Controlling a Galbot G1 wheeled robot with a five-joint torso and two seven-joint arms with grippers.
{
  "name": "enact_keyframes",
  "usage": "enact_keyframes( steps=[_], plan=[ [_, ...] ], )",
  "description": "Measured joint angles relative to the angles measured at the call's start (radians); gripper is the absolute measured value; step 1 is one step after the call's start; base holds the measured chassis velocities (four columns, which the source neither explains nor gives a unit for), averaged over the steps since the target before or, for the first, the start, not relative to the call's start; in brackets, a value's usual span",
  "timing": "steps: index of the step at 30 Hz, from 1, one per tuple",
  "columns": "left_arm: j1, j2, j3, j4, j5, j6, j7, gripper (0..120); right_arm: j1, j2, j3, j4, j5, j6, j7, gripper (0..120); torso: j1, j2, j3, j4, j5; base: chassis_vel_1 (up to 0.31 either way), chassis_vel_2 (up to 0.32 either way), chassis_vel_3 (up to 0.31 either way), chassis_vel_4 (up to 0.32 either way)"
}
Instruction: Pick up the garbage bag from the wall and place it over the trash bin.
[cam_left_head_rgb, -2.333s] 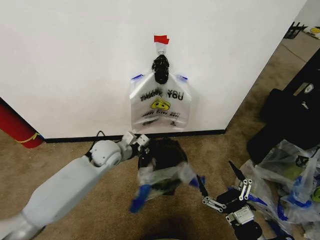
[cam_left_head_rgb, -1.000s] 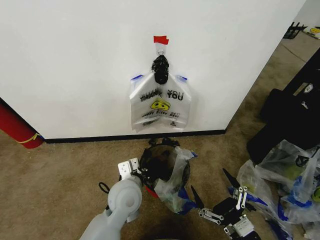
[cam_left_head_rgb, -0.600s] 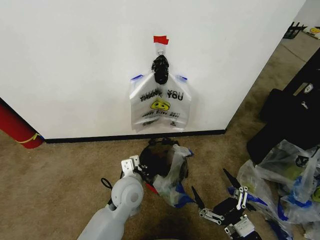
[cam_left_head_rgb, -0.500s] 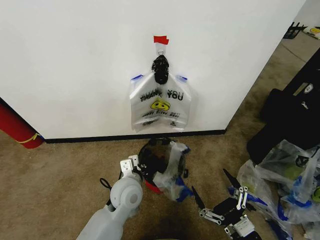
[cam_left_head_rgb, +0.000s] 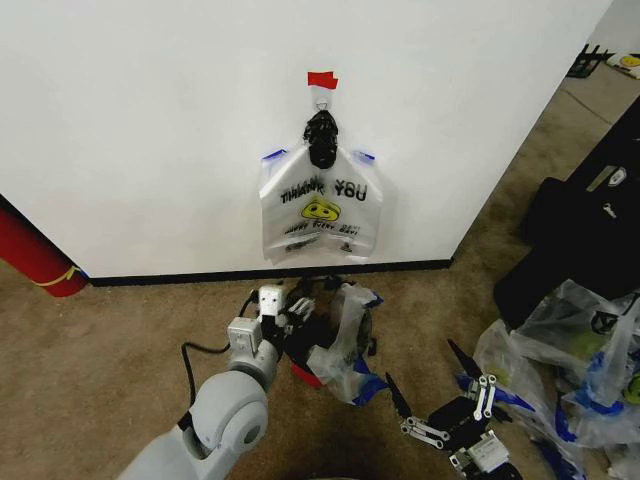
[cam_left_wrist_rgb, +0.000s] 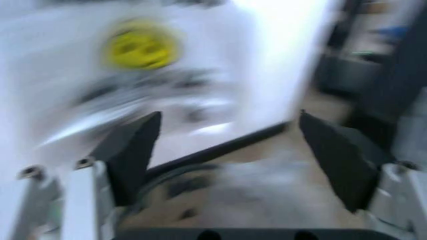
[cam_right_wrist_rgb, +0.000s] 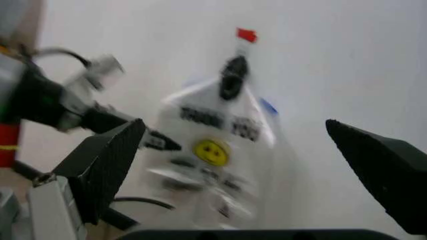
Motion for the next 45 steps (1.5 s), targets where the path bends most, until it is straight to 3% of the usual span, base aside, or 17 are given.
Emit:
enact_keyframes(
  steps=[2,5,6,7,13,17,20,27,35,40,45],
  plan=[
    [-0.013,0.010,0.015,-0.001,-0.007,-0.007,0.027,91,0.001,0.000,-0.001,-0.003,-0.021,0.000,0.030,100,0.000,0.000,0.000,0.0001,-0.0001,0.000,0.000,0.000,0.000],
    [-0.120,0.027,0.125,-0.002,-0.085,0.004,0.077,99,0.003,0.000,-0.005,-0.021,-0.187,0.000,0.240,100,0.000,0.000,0.000,-0.0001,0.0001,0.000,0.000,0.000,0.000],
    [-0.120,0.027,0.125,-0.002,-0.085,0.004,0.077,99,0.003,0.000,-0.005,-0.021,-0.187,0.000,0.240,100,0.000,0.000,0.000,-0.0001,0.0001,0.000,0.000,0.000,0.000],
    [-0.182,0.008,0.208,0.005,-0.125,0.059,0.003,100,0.006,0.000,-0.007,-0.032,-0.232,0.000,0.295,100,0.000,0.000,0.000,-0.0001,0.0001,0.000,0.000,0.000,0.000],
    [-0.266,-0.033,0.300,0.055,-0.149,0.161,-0.099,99,0.016,0.000,-0.010,-0.046,-0.246,0.000,0.312,100,0.000,0.000,0.000,-0.0003,0.0001,0.000,0.000,0.000,0.000],
    [-0.321,-0.061,0.338,0.122,-0.155,0.229,-0.163,88,0.032,0.000,-0.013,-0.051,-0.248,0.000,0.302,100,0.000,0.000,0.000,0.0001,0.0000,0.000,0.000,0.000,0.000],
    [-0.333,-0.070,0.336,0.158,-0.119,0.242,-0.186,77,0.042,0.000,-0.015,-0.055,-0.251,0.000,0.290,100,0.000,0.000,0.000,0.0000,0.0000,0.000,0.000,0.000,0.000],
    [-0.315,-0.052,0.313,0.162,-0.077,0.257,-0.188,63,0.052,0.000,-0.023,-0.062,-0.256,0.000,0.272,100,0.000,0.000,0.000,0.0001,0.0000,0.000,0.000,0.000,0.000],
    [-0.308,-0.047,0.304,0.168,-0.039,0.286,-0.187,63,0.051,0.000,-0.026,-0.061,-0.259,0.000,0.260,100,0.000,0.000,0.000,0.0000,-0.0001,0.000,0.000,0.000,0.000],
    [-0.295,-0.045,0.301,0.164,-0.048,0.314,-0.187,40,0.042,0.000,-0.024,-0.058,-0.257,0.000,0.259,100,0.000,0.000,0.000,-0.0001,-0.0001,0.000,0.000,0.000,0.000],
    [-0.279,-0.043,0.288,0.155,-0.063,0.315,-0.189,25,0.040,0.000,-0.023,-0.056,-0.255,0.000,0.260,100,0.000,0.000,0.000,-0.0001,-0.0001,0.000,0.000,0.000,0.000]
  ],
)
